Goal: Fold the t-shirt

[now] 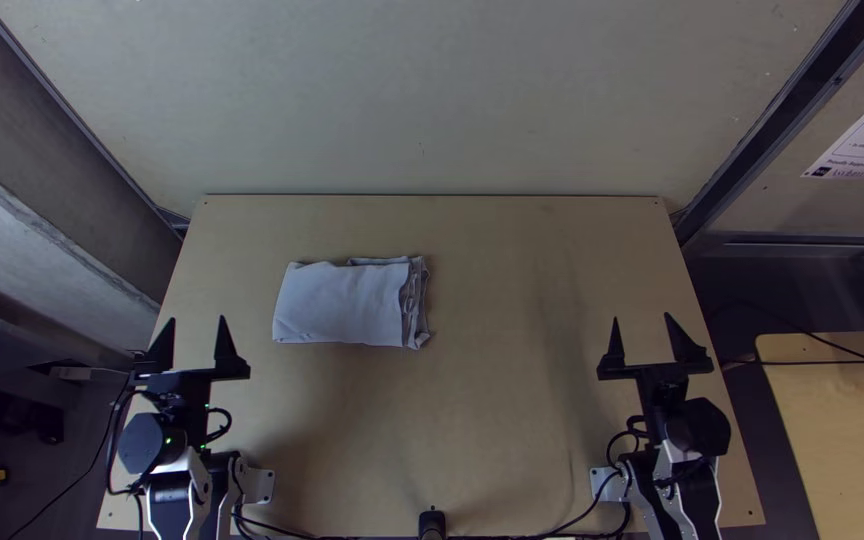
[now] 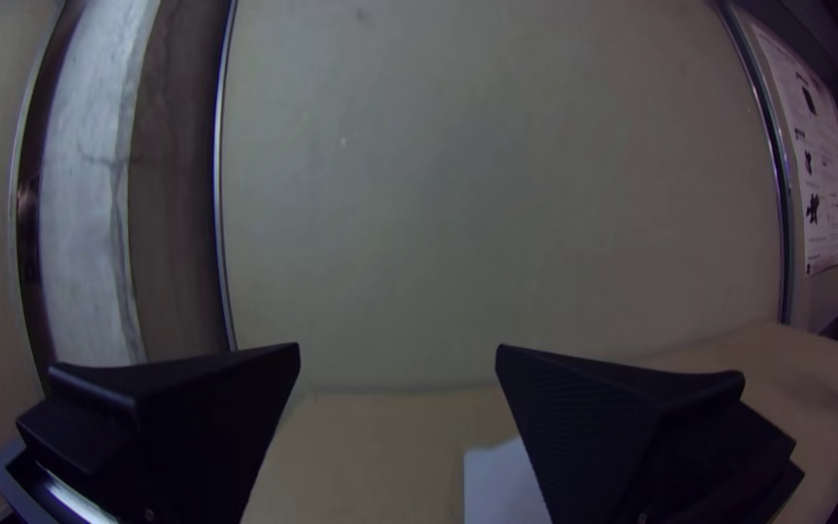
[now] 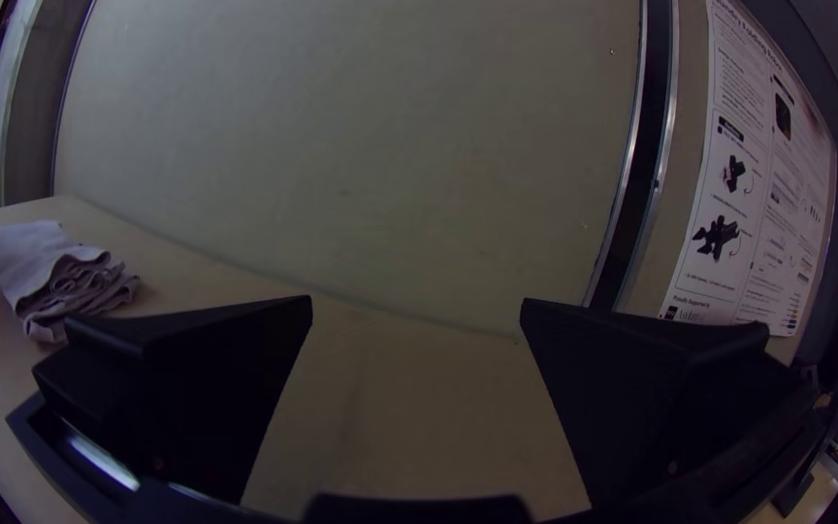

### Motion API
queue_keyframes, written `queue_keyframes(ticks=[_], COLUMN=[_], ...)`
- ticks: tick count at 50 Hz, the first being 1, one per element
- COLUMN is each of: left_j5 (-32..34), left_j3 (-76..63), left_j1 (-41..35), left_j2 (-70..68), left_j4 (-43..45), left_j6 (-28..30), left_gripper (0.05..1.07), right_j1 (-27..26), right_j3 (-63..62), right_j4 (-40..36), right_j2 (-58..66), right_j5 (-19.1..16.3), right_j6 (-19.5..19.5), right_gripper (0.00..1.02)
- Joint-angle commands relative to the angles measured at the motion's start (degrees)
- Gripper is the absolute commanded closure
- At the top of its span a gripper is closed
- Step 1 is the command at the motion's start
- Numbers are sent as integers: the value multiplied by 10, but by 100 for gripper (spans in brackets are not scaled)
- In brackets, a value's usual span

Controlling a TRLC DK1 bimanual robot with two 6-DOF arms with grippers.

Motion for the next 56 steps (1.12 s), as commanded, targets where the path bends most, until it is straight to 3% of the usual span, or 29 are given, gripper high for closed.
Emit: queue_keyframes(ticks=[1, 10, 20, 27, 56], left_j5=[0, 0, 1, 1, 1], left_j3=[-47, -119, -118, -118, -118], left_j1=[2, 18, 7, 8, 8], left_j2=[-8, -9, -6, -6, -6], left_j4=[6, 12, 3, 4, 4], left_j6=[14, 18, -5, -5, -5], left_gripper=[10, 10, 10, 10, 10], right_j1=[3, 0, -4, -4, -4], right_j3=[-52, -95, -95, -95, -95], right_j4=[19, 8, 8, 15, 11], right_j2=[-26, -45, 0, -57, -54], right_j5=[6, 2, 0, 0, -1], right_j6=[-3, 6, 5, 7, 7], right_gripper=[4, 4, 4, 4, 4])
